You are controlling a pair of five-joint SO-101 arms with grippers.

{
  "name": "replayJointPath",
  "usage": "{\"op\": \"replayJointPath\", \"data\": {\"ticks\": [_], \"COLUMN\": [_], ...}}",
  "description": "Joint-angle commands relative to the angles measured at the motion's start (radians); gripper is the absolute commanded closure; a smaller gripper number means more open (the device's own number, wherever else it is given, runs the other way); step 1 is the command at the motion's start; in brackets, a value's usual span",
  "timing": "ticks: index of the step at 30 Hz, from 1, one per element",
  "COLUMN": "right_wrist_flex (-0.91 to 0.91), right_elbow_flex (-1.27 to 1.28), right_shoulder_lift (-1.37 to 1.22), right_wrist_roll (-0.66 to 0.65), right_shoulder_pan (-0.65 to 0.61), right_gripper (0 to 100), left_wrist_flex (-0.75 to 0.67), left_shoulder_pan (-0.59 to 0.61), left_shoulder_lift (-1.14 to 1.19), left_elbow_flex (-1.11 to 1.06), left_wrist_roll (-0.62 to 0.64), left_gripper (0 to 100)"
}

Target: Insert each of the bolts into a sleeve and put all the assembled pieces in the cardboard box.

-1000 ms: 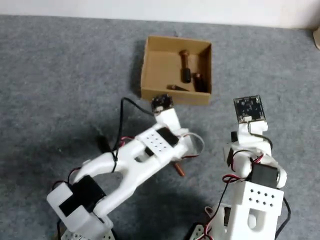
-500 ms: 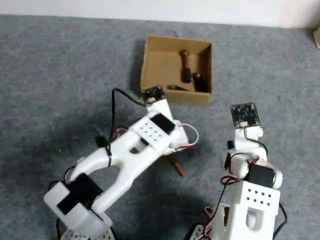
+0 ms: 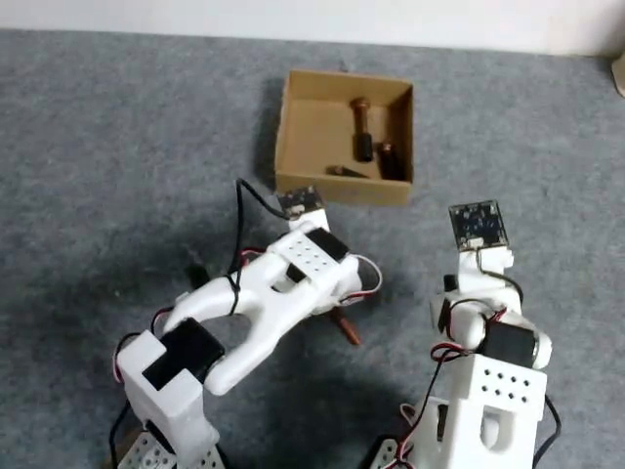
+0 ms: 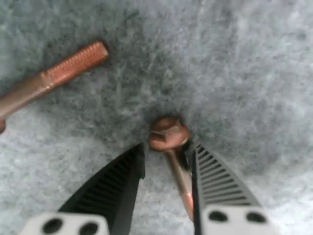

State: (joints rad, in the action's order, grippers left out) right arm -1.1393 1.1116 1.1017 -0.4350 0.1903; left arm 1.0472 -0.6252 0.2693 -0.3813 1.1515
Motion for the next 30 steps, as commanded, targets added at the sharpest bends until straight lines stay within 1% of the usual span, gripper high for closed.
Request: {"op": "replayJointPath", "data": {"ticks": [1, 3, 5, 6, 7, 8, 13, 16, 21, 25, 28, 30], "right_wrist_flex": [0.025, 0.025, 0.025, 0.025, 0.025, 0.025, 0.021, 0.018, 0.018, -0.053, -0.128, -0.171], "right_elbow_flex": [-0.004, -0.004, -0.004, -0.004, -0.004, -0.004, -0.013, -0.013, -0.065, -0.125, -0.179, -0.194], "right_shoulder_lift": [0.015, 0.015, 0.015, 0.015, 0.015, 0.015, 0.016, 0.016, 0.044, 0.183, 0.348, 0.467], "right_wrist_roll": [-0.011, -0.011, -0.011, -0.011, -0.011, -0.011, -0.011, -0.011, -0.009, -0.003, -0.002, -0.002], "right_shoulder_pan": [0.012, 0.012, 0.012, 0.012, 0.012, 0.012, 0.013, 0.013, 0.008, 0.005, -0.059, -0.117], "right_gripper": [99.4, 99.4, 99.4, 99.4, 99.4, 99.4, 99.4, 99.4, 99.4, 99.4, 99.4, 99.4], "left_wrist_flex": [-0.014, -0.006, -0.006, -0.006, -0.008, -0.008, 0.015, 0.098, 0.267, 0.307, 0.322, 0.336], "left_shoulder_pan": [-0.012, -0.012, -0.013, -0.015, -0.027, -0.038, -0.056, -0.056, -0.088, -0.068, -0.022, 0.007], "left_shoulder_lift": [0.050, 0.064, 0.065, 0.065, 0.062, 0.056, 0.001, -0.096, -0.341, -0.539, -0.657, -0.728], "left_elbow_flex": [0.005, 0.030, 0.044, 0.047, 0.047, 0.047, 0.059, 0.087, 0.173, 0.262, 0.325, 0.354], "left_wrist_roll": [0.006, 0.005, -0.023, -0.052, -0.078, -0.106, -0.256, -0.373, -0.609, -0.729, -0.818, -0.910], "left_gripper": [85, 88, 99, 100, 98, 99, 100, 100, 100, 100, 100, 100]}}
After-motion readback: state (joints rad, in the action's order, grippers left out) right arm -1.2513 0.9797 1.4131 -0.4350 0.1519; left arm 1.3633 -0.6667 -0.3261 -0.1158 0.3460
